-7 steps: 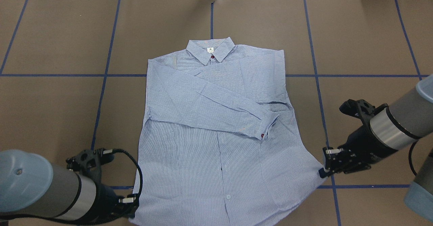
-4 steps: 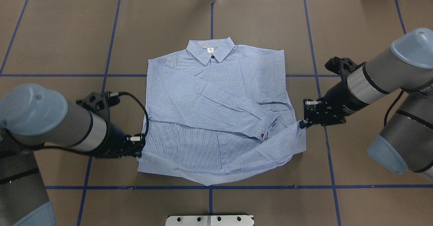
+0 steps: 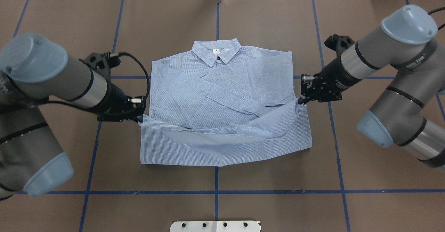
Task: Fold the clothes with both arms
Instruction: 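Lift both hem corners and fold them up toward the collar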
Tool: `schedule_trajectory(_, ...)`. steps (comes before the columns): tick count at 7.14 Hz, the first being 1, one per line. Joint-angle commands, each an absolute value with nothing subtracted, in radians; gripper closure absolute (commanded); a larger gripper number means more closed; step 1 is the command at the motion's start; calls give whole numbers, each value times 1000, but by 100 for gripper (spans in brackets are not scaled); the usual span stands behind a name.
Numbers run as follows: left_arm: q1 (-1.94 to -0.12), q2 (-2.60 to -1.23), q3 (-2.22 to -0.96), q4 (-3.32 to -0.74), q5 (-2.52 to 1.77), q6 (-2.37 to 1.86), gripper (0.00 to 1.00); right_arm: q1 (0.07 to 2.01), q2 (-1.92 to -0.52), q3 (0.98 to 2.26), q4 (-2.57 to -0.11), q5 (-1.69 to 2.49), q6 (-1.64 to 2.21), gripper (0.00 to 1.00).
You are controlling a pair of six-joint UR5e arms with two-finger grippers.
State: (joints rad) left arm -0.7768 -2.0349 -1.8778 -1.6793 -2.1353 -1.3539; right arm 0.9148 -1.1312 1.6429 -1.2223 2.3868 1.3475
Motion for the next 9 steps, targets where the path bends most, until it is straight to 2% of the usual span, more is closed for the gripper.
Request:
schedule_trajectory(1,-819,-2092,-1726,-1785,-2137,-1336,100,963,-995,1470,-1221,2372,1345,100)
schedule_trajectory(5,-879,-2121,-1447,-1998,-2135,-1243,100,973,-874,1287,-1220,2296,1344,100)
schedule_trajectory(7,-884,-2161,-1366,-2061,-2135,-1243,100,973,-873,1252,-1218,2277,1341,100)
schedule_trajectory(9,-882,-2190,-1338,-2063,-2135,-1244,100,973,-885,1241,-1218,2275,1341,100)
